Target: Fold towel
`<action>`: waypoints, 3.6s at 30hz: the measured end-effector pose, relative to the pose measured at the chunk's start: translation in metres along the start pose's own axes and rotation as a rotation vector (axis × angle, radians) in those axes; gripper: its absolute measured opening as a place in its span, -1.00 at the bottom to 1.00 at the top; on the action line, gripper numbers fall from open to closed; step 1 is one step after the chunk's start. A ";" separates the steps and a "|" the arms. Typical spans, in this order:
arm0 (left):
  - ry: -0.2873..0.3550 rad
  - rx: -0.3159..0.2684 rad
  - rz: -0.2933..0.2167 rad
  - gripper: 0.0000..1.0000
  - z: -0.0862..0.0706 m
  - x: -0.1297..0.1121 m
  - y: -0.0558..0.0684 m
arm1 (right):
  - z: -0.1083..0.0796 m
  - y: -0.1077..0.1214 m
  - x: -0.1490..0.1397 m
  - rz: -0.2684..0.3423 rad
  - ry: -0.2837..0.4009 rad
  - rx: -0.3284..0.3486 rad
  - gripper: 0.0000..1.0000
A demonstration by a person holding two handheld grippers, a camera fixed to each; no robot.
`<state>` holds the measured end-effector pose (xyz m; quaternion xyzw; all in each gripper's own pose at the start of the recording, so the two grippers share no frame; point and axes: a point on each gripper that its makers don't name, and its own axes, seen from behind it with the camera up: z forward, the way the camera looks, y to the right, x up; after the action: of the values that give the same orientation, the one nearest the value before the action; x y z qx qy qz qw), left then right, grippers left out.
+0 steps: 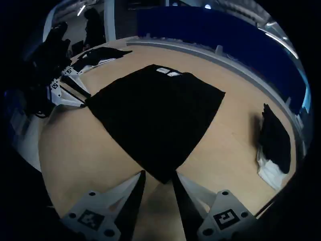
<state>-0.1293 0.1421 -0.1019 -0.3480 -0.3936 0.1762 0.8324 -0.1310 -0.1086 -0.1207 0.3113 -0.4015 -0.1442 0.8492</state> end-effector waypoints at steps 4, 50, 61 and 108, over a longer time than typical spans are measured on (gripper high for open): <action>-0.001 0.001 -0.001 -0.28 0.000 0.000 -0.001 | -0.001 0.003 0.000 0.005 -0.001 -0.009 -0.42; 0.006 -0.004 -0.026 -0.65 -0.011 0.010 -0.004 | -0.018 0.010 0.011 0.023 0.005 -0.024 -0.62; 0.018 -0.002 -0.044 -0.66 -0.021 0.013 0.000 | -0.028 0.008 0.018 0.026 0.016 -0.022 -0.62; 0.024 -0.005 -0.064 -0.71 -0.033 0.022 0.000 | -0.042 0.004 0.030 0.019 0.028 0.000 -0.62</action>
<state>-0.0896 0.1402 -0.1054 -0.3395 -0.3951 0.1444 0.8413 -0.0793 -0.1031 -0.1205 0.3094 -0.3924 -0.1318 0.8561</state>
